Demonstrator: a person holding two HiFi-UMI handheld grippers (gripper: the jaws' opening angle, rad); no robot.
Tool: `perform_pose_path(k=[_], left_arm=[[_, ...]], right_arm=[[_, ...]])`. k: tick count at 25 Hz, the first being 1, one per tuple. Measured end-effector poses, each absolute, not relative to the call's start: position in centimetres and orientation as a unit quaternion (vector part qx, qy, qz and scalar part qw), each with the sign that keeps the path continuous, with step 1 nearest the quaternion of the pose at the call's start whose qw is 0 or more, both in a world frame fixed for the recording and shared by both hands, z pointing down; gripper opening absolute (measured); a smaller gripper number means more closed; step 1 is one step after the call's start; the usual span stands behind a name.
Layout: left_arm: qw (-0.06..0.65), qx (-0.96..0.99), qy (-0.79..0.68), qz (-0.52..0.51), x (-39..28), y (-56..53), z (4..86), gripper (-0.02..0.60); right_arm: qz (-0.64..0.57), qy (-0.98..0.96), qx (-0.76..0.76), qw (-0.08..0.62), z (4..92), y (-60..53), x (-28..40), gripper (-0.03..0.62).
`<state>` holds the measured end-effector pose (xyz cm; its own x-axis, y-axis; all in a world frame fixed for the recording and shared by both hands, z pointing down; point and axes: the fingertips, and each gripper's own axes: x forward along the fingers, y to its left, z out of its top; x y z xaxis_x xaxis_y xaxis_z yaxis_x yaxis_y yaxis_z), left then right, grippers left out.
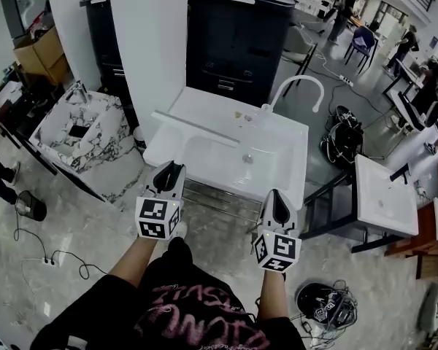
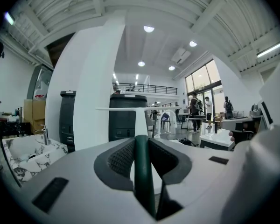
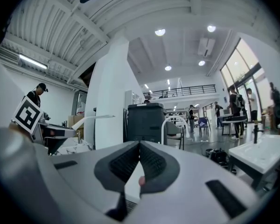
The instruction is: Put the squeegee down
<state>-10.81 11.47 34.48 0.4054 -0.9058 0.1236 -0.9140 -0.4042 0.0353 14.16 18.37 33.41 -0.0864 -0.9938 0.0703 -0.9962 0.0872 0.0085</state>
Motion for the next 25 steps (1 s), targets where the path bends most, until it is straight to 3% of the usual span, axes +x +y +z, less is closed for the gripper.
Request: perform_pose_path(k=[25], left_arm=[[0.067,0.836,-0.542,0.056,-11.1,4.5,36.6,0.094]], right_arm=[[0.043,-0.735,0.675,0.041,35.6,11.3,13.6,0.02]])
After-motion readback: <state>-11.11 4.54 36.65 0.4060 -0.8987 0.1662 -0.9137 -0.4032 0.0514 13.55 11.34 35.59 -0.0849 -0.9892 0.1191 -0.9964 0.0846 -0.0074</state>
